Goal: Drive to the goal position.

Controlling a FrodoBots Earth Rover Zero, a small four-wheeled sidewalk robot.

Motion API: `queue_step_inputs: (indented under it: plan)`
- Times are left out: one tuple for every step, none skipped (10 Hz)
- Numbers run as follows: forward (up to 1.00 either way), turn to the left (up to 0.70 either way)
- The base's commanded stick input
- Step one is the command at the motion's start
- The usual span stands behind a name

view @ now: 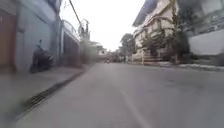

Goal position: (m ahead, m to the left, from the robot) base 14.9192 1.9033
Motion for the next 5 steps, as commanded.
queue_step_inputs:
  plan:
    - [1.0,0.0]
    - [1.0,0.0]
    - [1.0,0.0]
    - [1.0,0.0]
    - [1.0,0.0]
